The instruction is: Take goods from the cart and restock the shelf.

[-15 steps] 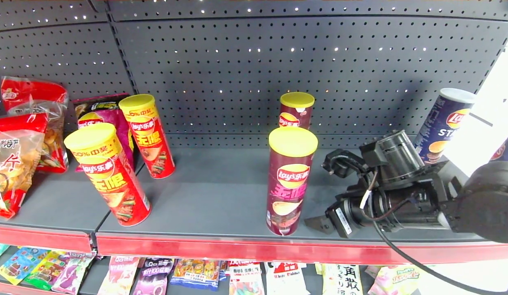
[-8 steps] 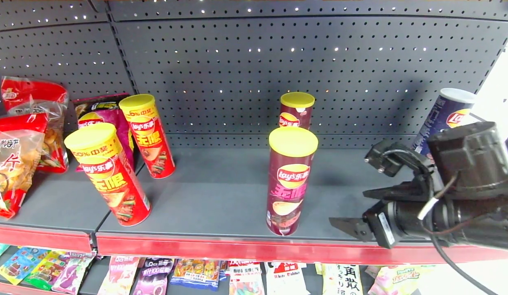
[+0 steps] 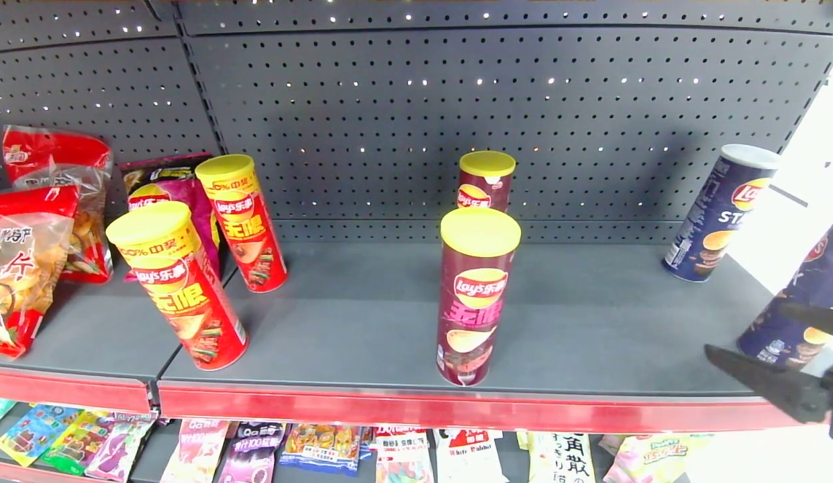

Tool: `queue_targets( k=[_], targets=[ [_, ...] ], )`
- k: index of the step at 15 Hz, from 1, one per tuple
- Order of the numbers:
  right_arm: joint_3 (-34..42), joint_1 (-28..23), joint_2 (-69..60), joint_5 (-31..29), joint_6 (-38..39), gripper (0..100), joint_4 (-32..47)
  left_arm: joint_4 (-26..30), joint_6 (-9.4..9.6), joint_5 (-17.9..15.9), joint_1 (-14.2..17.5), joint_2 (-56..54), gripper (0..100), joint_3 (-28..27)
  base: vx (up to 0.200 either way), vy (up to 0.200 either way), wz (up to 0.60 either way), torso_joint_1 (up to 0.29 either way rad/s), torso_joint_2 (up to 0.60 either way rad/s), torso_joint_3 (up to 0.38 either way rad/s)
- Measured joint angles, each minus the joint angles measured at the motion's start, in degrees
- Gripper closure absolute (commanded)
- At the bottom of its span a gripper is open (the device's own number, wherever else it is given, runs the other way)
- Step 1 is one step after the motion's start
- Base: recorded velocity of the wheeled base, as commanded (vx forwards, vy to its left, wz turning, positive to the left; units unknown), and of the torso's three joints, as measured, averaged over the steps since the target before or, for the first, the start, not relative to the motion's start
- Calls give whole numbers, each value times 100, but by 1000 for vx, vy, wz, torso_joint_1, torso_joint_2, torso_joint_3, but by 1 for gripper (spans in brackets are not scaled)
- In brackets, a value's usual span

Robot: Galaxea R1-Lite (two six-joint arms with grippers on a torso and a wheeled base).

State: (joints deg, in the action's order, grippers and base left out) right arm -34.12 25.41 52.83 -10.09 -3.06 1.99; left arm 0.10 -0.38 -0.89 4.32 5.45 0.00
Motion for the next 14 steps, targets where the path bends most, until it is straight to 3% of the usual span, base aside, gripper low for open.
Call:
queue_targets(
  k=[3,7,14],
  targets=[
    [527,-1318,-1403,-35,-162,0,373,0,-2,0,-149,0,0,0,0,0,0,0,0,0],
    [1532,-2548,-3098,-413,-268,0,753,0,-5,0,-341,52,0,0,0,0,0,0,0,0],
    [2743,-2559,-5005,-411,-462,0,729,0,-5,0,-432,-187,0,0,0,0,0,0,0,0]
  ],
)
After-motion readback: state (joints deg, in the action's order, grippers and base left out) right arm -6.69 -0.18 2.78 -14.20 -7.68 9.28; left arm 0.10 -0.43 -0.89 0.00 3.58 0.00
